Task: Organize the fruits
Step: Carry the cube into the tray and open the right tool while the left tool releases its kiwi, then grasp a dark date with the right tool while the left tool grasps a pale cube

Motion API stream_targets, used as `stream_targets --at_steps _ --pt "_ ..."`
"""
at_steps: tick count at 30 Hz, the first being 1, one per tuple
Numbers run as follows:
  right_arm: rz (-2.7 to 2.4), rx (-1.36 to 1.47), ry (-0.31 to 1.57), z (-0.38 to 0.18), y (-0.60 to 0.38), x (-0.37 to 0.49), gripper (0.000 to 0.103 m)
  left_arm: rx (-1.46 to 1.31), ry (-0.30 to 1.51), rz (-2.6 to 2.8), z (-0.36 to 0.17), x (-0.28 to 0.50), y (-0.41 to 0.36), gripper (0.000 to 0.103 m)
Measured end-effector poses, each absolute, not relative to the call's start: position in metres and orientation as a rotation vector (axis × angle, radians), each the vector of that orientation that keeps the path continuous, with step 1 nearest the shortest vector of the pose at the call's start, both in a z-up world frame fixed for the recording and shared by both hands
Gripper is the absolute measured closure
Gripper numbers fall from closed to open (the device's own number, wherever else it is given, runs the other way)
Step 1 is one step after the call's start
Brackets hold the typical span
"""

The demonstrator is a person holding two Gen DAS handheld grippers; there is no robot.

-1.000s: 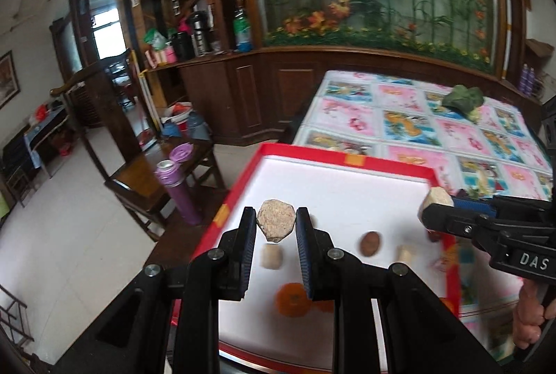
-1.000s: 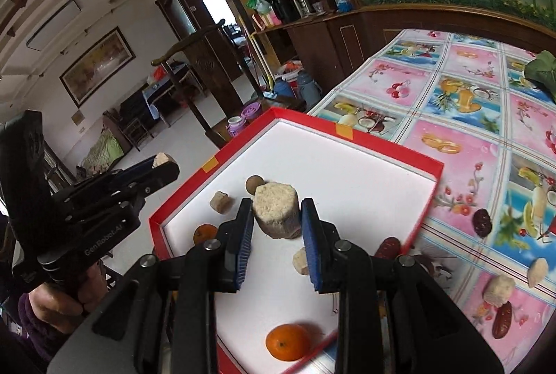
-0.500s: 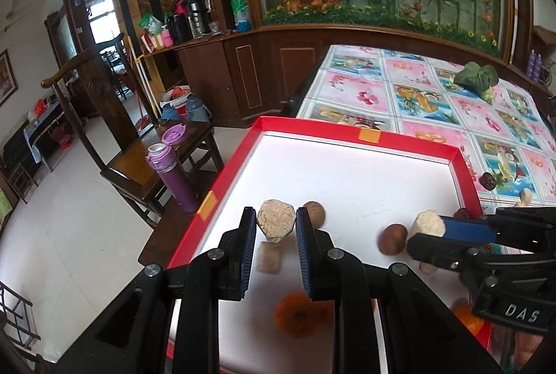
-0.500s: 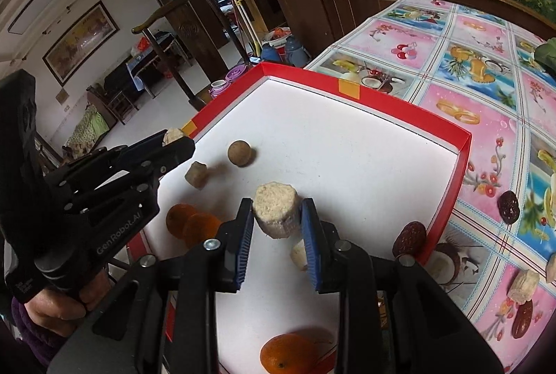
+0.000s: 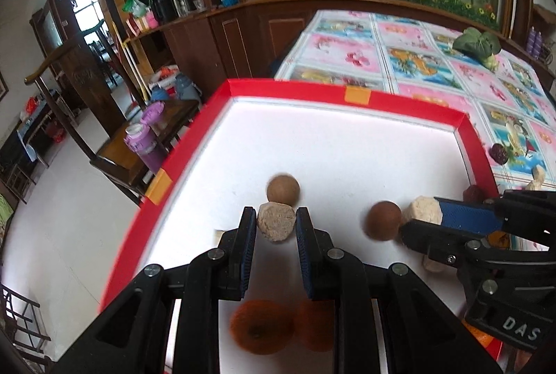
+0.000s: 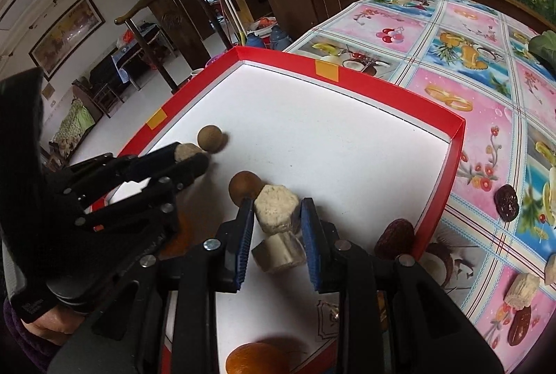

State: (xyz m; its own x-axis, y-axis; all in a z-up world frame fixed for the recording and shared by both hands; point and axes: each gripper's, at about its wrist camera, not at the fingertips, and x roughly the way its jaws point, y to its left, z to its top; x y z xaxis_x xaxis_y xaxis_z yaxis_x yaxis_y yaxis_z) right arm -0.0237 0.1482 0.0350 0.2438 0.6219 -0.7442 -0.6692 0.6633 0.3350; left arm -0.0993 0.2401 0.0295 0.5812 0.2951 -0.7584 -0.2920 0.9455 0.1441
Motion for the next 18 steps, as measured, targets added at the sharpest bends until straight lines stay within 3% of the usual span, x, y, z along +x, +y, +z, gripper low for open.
stream_targets --at_steps 4,6,8,18 --pt "0.881 -0.068 0.992 0.036 0.148 -0.024 0.073 0.0 0.897 0.347 0.028 -0.099 0.24 0.079" --pt "0.888 -0.061 0.985 0.04 0.144 -0.024 0.073 -0.026 0.905 0.364 0.029 -0.101 0.244 0.067" --pt "0.891 -0.051 0.95 0.049 0.137 -0.025 0.073 -0.025 0.889 0.384 0.033 -0.104 0.244 0.042" --pt "0.811 -0.03 0.757 0.092 0.062 -0.036 0.073 -0.007 0.803 0.383 0.069 -0.127 0.23 0.029"
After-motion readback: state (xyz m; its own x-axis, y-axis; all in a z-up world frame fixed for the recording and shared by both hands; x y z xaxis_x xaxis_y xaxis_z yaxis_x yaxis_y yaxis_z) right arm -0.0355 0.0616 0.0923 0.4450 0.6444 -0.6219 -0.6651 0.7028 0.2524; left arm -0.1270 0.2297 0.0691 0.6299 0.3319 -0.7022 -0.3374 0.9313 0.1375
